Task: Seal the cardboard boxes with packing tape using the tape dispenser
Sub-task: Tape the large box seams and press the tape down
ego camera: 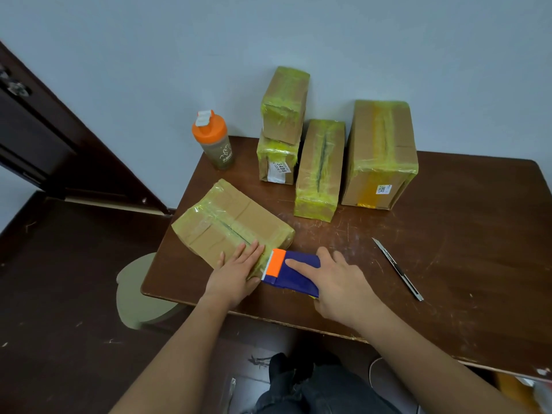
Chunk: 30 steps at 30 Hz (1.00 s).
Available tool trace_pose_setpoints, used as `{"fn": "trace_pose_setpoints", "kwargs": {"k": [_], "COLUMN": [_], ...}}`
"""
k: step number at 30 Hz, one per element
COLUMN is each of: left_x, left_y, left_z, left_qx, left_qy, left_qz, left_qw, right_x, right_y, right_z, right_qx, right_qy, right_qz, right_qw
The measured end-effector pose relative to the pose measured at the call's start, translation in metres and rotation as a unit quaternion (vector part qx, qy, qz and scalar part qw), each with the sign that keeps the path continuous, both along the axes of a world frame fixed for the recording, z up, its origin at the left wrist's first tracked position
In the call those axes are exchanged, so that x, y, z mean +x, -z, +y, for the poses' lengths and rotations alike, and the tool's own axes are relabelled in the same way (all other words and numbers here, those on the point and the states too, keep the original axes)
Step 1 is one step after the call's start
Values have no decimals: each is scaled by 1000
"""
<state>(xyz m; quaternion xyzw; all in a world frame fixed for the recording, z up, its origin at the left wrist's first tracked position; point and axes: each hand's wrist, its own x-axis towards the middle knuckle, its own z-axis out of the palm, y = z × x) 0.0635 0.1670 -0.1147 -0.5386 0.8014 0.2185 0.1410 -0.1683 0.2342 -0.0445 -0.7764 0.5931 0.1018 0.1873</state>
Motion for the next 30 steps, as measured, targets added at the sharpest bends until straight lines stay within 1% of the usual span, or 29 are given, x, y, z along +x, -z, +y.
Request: {"fn": "trace_pose_setpoints", "kwargs": {"k": [6,10,19,23,30], "left_x": [0,-1,-1,1,2], "left_y": [2,5,5,5,6], "left_z": [2,4,5,4,6], "left_qx": [-17,-24,-9,7,-1], "left_qy": [-9,-9,-3,-26,-27], "left_qz": [-5,0,33,82,87], "left_qw": [1000,1000,999,996,996], "right_x": [-21,-16,11,25,54], "right_y": [-8,-10,-20,-26,-36], "right_z": [8,10,-11,-20,-47], "right_qx": [39,37,61,69,106], "right_qy": [21,38,53,45,-11], "right_qz": [5,14,89,104,180], "right_qw": [999,998,993,991,978]}}
